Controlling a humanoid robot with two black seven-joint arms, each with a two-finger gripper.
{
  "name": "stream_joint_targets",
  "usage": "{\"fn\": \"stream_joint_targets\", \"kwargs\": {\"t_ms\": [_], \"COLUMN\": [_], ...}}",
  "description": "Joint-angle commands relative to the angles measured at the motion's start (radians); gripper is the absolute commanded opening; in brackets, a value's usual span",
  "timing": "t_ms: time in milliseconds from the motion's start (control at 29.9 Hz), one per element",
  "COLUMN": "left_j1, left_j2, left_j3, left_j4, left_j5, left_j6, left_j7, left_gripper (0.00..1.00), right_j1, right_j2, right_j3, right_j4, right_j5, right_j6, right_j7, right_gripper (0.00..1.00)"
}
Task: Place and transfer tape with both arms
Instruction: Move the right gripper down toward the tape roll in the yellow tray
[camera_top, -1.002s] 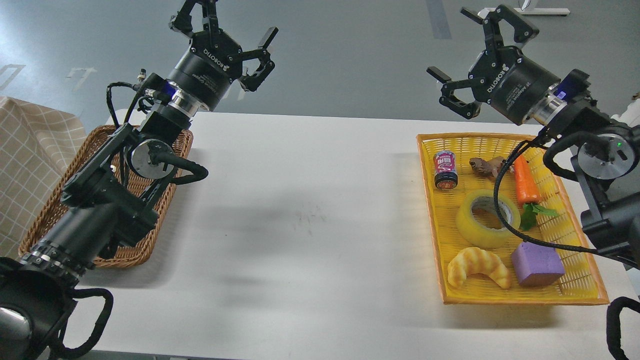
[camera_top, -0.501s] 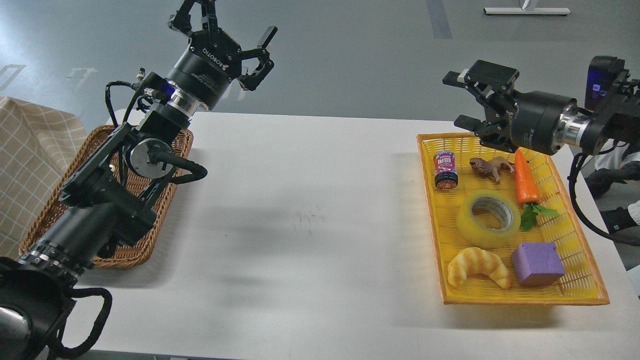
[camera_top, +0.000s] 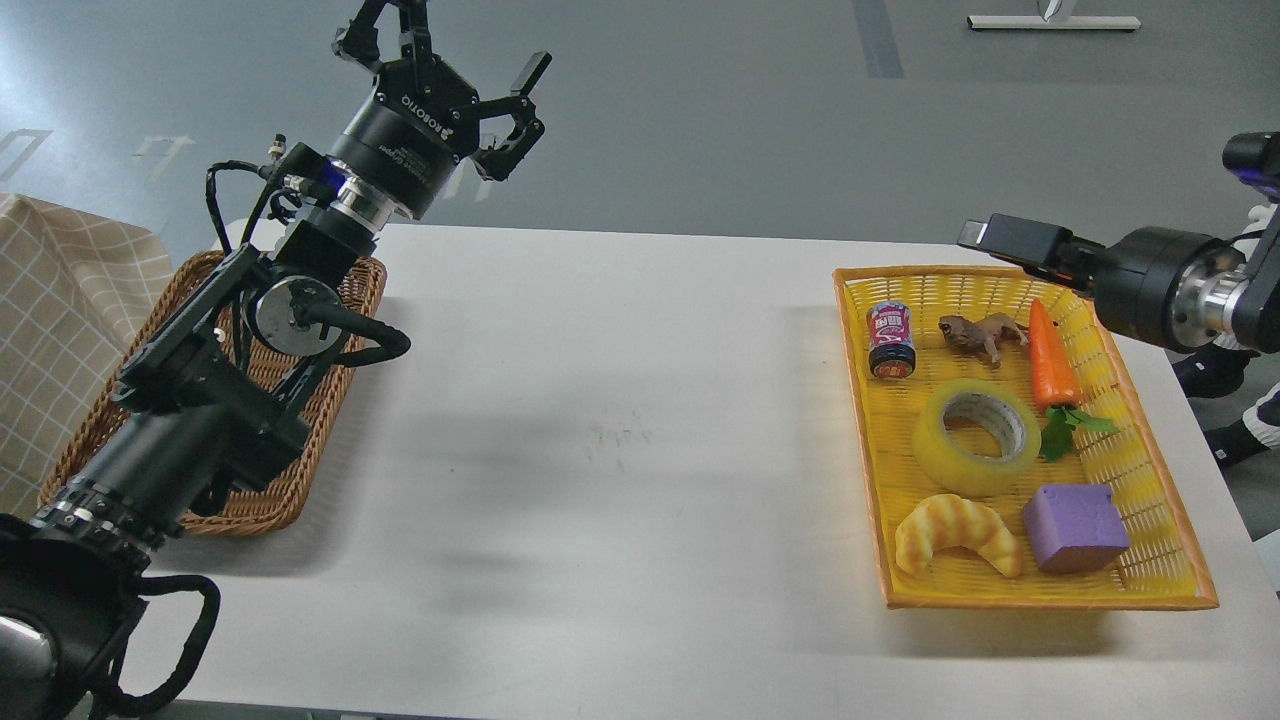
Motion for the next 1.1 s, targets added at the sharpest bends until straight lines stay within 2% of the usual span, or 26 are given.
{"fn": "stream_joint_targets", "kwargs": {"t_ms": [0, 134, 368, 535, 1069], "left_j1": [0.001, 0.001, 0.001, 0.001, 0.001], "left_j2": [-0.001, -0.004, 0.001, 0.001, 0.001], "left_j3": [0.0, 0.0, 0.0, -0.001, -0.001], "left_j4": [0.0, -0.001, -0.001, 0.0, -0.001], "left_j5": [0.0, 0.0, 0.0, 0.0, 0.0], "left_j6": [0.0, 0.0, 0.0, 0.0, 0.0], "left_j7": [0.0, -0.001, -0.003, -0.005, -0.005], "left_gripper": [0.98, 0.98, 0.98, 0.98, 0.98], "right_j1": [-0.01, -0.013, -0.068, -0.113, -0.159], "right_j2": [-0.033, -0.093, -0.123, -0.112, -0.037], "right_j3": [-0.028, -0.057, -0.082, -0.083, -0.085], "right_j4": [0.0, 0.02, 0.018, 0.012, -0.037], "right_j5": [-0.061, -0.081, -0.15, -0.28, -0.417], "right_j6": [0.0, 0.0, 0.0, 0.0, 0.0], "right_j7": [0.0, 0.001, 0.001, 0.001, 0.001], "right_gripper": [1.0, 1.0, 1.0, 1.0, 0.98]}}
